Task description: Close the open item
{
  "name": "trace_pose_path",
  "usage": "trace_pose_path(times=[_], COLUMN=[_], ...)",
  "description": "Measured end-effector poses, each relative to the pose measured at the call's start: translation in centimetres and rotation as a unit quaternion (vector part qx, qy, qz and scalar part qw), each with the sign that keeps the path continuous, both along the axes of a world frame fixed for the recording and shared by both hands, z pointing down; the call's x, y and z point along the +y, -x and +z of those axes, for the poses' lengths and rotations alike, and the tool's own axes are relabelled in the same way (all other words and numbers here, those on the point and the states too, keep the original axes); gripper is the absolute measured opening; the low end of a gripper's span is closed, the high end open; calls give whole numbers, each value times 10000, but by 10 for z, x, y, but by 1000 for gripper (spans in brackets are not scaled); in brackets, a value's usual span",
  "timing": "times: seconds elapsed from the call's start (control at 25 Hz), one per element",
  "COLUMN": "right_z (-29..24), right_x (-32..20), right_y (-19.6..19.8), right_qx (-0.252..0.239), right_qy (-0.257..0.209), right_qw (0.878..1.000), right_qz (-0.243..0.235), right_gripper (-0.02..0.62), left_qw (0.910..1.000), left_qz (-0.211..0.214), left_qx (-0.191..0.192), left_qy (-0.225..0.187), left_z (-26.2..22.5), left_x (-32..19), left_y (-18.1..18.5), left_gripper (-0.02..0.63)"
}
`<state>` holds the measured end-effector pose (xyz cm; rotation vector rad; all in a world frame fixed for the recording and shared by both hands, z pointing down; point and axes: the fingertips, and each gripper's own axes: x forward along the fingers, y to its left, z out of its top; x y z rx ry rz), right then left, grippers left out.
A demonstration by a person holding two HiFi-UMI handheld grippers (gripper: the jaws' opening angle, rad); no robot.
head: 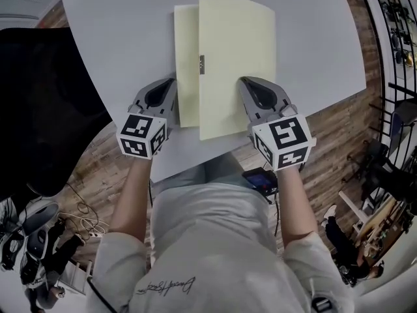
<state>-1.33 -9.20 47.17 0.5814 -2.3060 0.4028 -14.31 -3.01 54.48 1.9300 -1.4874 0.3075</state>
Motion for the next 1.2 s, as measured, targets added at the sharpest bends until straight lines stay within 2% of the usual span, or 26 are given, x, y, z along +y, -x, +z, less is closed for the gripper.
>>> trace_pose_path(times=[0.6, 1.2], right_z=[24, 35], right_x=[5, 11], right_y=[4, 12], right_qx=[349, 486], right_qy=[259, 380], right_qw=[9990, 9981], right_qz=[-47, -83], right_gripper=[12, 12], left_qw=[10000, 9999], left_qz=[-55, -18], left_qx=[30, 61], left_qy=[-35, -84], left_z=[-1, -3], left_x=[-4, -3], left_y=[-10, -9], left_gripper=[9, 9])
